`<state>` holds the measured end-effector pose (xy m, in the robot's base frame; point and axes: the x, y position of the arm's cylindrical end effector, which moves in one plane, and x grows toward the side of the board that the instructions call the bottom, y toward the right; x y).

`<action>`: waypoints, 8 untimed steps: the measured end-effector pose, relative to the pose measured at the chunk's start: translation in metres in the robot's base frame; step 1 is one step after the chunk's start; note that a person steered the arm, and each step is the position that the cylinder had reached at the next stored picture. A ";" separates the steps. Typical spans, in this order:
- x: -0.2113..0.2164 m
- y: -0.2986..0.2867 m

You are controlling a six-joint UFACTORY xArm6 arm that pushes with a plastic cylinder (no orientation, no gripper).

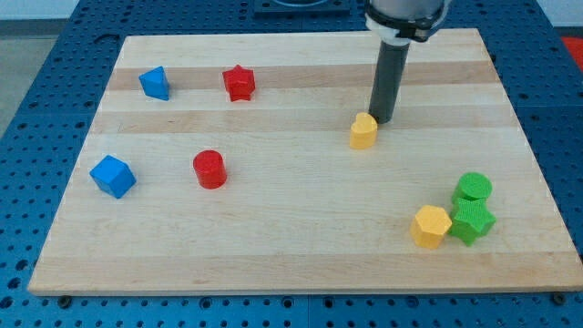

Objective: Move yellow heart towards the bottom center

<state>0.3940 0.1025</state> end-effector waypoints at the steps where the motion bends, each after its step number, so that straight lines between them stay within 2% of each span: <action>1: 0.043 0.000; 2: 0.078 0.006; 4: 0.010 0.006; 5: 0.000 -0.009; 6: 0.022 -0.014; 7: 0.067 0.001; 8: 0.093 0.010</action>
<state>0.4873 0.1129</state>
